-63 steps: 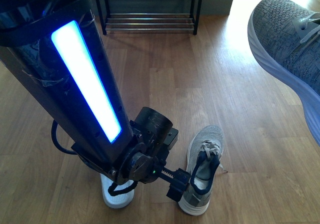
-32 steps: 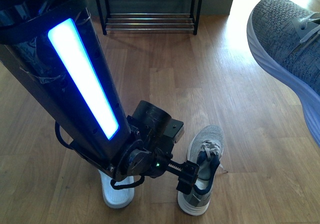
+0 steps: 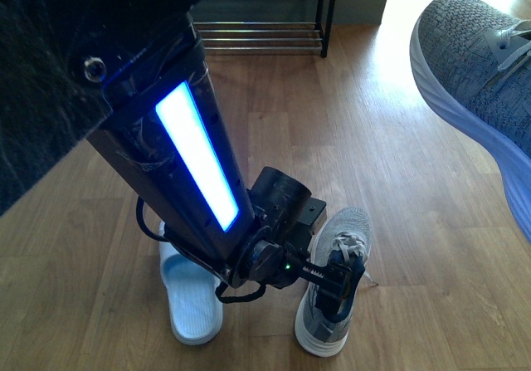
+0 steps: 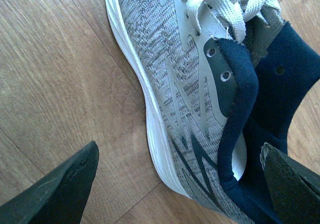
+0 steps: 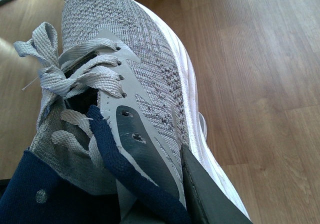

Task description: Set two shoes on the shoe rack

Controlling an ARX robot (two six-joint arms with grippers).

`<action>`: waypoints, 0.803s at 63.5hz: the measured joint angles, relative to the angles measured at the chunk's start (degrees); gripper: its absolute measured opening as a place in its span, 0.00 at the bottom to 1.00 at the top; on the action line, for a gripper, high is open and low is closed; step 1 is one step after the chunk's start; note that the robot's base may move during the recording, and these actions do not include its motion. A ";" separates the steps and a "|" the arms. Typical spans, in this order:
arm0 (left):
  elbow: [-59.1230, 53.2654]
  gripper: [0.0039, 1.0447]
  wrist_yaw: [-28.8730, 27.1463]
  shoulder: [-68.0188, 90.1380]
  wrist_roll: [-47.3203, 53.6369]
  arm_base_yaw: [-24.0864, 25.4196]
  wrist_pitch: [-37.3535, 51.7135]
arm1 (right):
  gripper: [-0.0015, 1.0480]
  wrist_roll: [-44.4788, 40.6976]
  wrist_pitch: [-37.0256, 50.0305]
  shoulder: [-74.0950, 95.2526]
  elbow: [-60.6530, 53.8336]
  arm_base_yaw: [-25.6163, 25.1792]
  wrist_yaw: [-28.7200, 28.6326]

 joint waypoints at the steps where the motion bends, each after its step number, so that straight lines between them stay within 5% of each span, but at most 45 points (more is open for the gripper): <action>1: 0.46 0.91 -0.11 0.28 0.00 -0.09 -0.24 | 0.01 0.02 0.00 0.00 0.00 0.00 0.00; 11: 4.24 0.89 -2.21 2.97 0.09 -0.87 -3.04 | 0.01 0.02 0.00 0.00 0.00 0.00 0.00; 46: 6.58 0.01 -9.07 3.89 1.14 -1.20 -6.19 | 0.01 0.02 0.00 0.00 0.00 0.00 0.00; 51: 5.92 0.01 -11.45 3.76 1.38 -0.83 -6.01 | 0.01 0.02 0.00 0.00 0.00 0.00 0.00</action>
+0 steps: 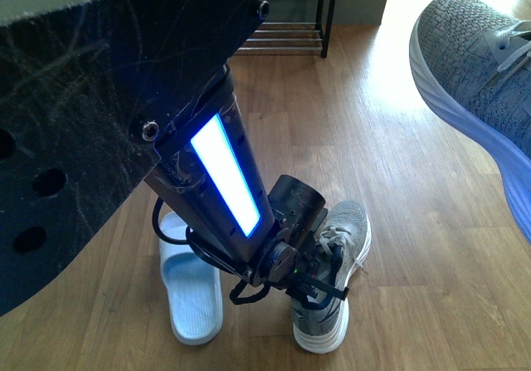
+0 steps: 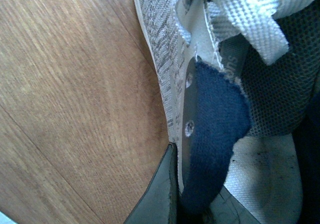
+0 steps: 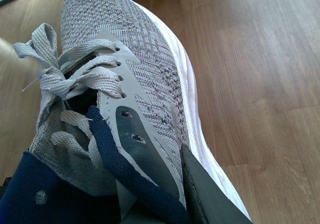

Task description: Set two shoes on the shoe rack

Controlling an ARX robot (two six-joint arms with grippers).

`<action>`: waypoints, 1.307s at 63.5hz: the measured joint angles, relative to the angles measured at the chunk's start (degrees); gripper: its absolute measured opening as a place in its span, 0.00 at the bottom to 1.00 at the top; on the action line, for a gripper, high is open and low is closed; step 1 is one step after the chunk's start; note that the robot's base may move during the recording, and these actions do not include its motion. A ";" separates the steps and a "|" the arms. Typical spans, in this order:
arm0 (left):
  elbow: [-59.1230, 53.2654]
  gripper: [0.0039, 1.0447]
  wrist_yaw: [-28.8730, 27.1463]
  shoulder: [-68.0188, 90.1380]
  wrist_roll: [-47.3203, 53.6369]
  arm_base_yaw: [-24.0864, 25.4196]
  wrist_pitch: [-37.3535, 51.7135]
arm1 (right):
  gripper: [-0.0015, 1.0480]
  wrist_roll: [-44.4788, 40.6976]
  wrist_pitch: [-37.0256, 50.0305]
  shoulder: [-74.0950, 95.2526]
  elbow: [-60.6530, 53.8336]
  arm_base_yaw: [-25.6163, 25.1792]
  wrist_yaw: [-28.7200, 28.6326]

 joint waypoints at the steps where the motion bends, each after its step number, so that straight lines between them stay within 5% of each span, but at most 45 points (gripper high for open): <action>1: -0.24 0.01 -0.66 -0.07 -0.02 0.09 0.24 | 0.01 -0.02 0.00 0.00 0.00 0.00 0.00; 28: -16.13 0.01 -17.25 -14.95 -0.15 8.41 8.55 | 0.01 0.00 0.00 0.00 0.00 0.00 0.00; 52: -47.43 0.01 -26.01 -54.90 -0.76 16.87 22.80 | 0.01 -0.02 0.00 0.00 0.00 0.00 0.00; 67: -61.48 0.01 -29.88 -78.68 -1.01 20.28 17.88 | 0.01 0.00 0.00 0.00 0.00 0.00 0.00; 83: -68.37 0.01 -34.97 -108.96 0.98 21.51 0.94 | 0.01 0.00 0.00 0.00 0.00 0.00 0.00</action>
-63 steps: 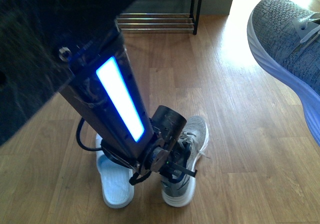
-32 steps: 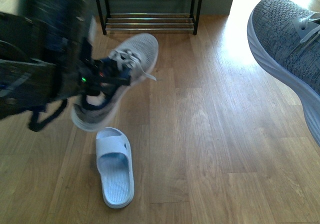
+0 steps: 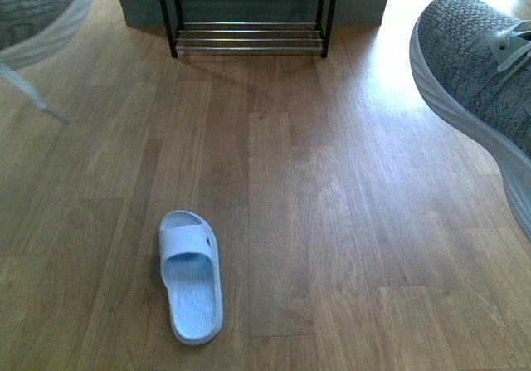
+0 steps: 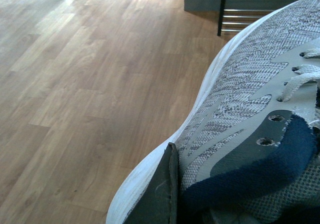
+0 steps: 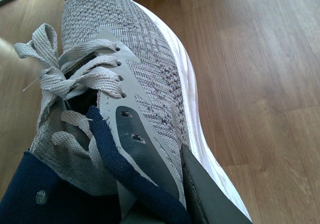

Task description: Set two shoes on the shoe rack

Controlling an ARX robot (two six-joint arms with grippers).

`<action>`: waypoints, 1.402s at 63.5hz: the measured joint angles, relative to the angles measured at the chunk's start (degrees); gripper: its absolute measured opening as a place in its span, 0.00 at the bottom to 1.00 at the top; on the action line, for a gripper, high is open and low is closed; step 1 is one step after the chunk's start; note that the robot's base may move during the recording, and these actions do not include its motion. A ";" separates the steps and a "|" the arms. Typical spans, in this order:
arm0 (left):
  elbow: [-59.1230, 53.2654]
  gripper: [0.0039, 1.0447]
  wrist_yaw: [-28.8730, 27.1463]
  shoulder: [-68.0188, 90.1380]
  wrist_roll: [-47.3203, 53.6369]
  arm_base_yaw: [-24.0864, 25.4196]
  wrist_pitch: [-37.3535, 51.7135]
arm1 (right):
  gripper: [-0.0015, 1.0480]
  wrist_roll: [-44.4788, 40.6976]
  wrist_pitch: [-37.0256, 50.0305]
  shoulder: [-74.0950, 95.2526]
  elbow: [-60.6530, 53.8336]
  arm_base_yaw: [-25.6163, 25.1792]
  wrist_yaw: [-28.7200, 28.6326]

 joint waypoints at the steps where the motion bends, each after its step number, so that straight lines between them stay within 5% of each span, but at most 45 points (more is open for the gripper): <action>1: -0.26 0.01 -0.20 -1.44 0.17 0.00 -0.50 | 0.01 0.00 0.00 0.00 0.00 0.00 0.00; 89: -0.48 0.01 -0.04 -3.80 0.76 -0.02 -1.05 | 0.01 -0.02 0.00 0.00 0.00 0.00 0.00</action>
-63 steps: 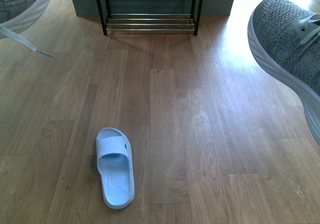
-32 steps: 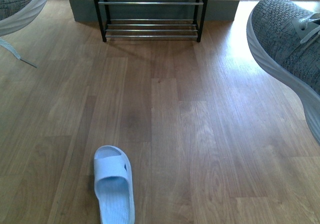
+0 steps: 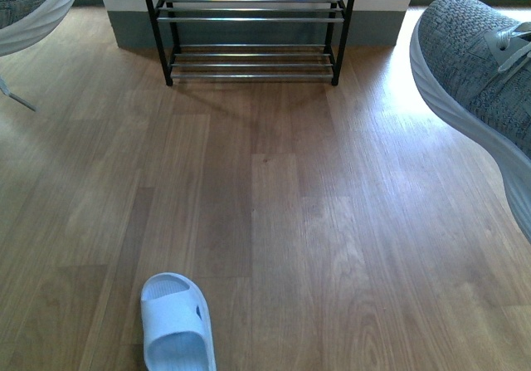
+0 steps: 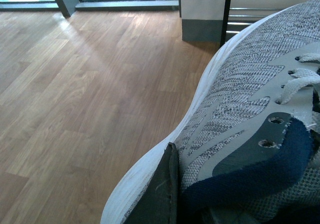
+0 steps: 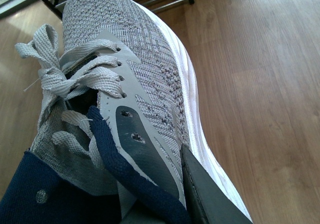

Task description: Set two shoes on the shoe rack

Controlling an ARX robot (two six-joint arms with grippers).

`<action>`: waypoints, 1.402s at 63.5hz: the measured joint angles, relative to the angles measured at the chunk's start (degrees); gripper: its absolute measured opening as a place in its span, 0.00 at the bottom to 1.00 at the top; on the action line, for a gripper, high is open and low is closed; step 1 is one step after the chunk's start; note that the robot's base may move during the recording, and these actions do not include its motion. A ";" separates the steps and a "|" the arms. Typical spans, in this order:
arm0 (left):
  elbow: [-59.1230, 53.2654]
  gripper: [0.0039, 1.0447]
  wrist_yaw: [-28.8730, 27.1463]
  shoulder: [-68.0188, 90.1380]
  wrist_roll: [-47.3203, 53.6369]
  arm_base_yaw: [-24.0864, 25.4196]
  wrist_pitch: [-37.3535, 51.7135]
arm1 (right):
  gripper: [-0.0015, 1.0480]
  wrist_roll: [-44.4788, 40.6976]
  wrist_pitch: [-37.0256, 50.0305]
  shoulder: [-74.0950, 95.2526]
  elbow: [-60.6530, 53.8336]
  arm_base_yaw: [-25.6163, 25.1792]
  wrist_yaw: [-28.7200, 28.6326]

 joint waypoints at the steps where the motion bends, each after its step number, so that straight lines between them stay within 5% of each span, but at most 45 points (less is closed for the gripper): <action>1: 0.00 0.01 0.00 0.00 0.00 0.00 0.00 | 0.01 0.00 0.00 0.00 0.00 0.00 0.00; 89: 0.00 0.01 0.52 0.00 -0.02 -0.11 0.00 | 0.01 0.00 0.00 0.00 0.00 -0.22 0.57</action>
